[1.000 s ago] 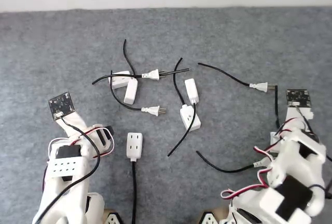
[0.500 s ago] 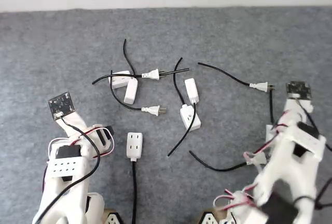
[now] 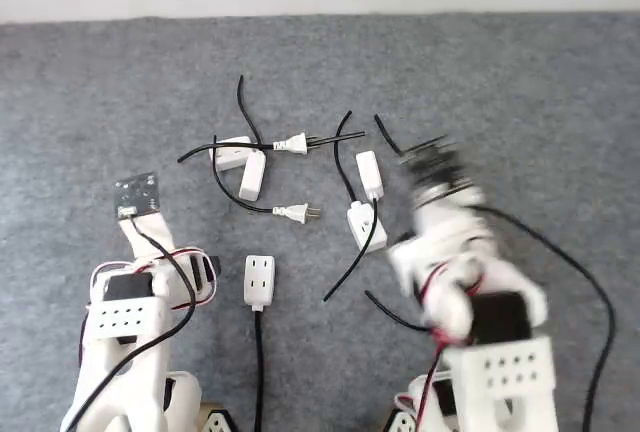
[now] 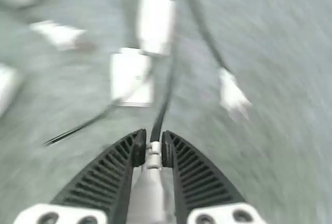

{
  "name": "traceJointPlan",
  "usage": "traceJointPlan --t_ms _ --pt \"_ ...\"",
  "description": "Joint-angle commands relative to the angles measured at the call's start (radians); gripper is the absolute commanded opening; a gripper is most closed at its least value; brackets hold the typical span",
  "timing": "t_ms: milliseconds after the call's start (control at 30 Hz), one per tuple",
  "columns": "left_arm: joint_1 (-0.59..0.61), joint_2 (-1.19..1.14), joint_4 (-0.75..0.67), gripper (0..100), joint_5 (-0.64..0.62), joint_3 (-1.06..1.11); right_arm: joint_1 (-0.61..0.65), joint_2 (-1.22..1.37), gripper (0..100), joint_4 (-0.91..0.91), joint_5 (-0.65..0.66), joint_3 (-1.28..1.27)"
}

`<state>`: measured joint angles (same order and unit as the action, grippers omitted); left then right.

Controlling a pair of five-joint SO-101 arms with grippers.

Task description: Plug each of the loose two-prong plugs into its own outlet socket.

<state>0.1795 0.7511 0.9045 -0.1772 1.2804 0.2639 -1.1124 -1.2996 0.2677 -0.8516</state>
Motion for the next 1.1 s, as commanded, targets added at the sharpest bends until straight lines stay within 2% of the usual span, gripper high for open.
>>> traceJointPlan --t_ms 0,133,233,367,600,800,900,967,1067 --pt "0.002 0.003 0.011 23 0.112 -0.048 0.242 -0.062 0.9 -0.048 0.100 0.034" --pt "0.002 -0.005 0.017 22 0.238 -0.042 0.433 -0.077 0.9 -0.054 0.157 0.038" --pt "-0.005 -0.002 0.017 15 0.347 -0.031 0.510 -0.081 0.9 -0.033 0.157 0.080" --pt "-0.008 -0.005 0.000 2 0.354 -0.035 0.510 -0.071 0.9 -0.030 0.152 0.244" --pt "-0.008 -0.005 -0.025 1 0.354 -0.035 0.475 -0.030 0.9 -0.031 0.144 0.459" --pt "-0.014 -0.006 -0.017 2 0.354 -0.035 0.381 0.033 0.9 0.059 -0.009 0.499" --pt "-0.097 -0.006 0.034 2 0.388 -0.030 0.452 0.059 0.9 0.113 -0.029 0.496" --pt "-0.143 -0.006 0.061 2 0.468 -0.025 0.509 0.090 0.9 0.145 -0.028 0.503" --pt "-0.160 -0.006 0.081 2 0.532 -0.019 0.578 0.142 0.9 0.177 -0.028 0.514"
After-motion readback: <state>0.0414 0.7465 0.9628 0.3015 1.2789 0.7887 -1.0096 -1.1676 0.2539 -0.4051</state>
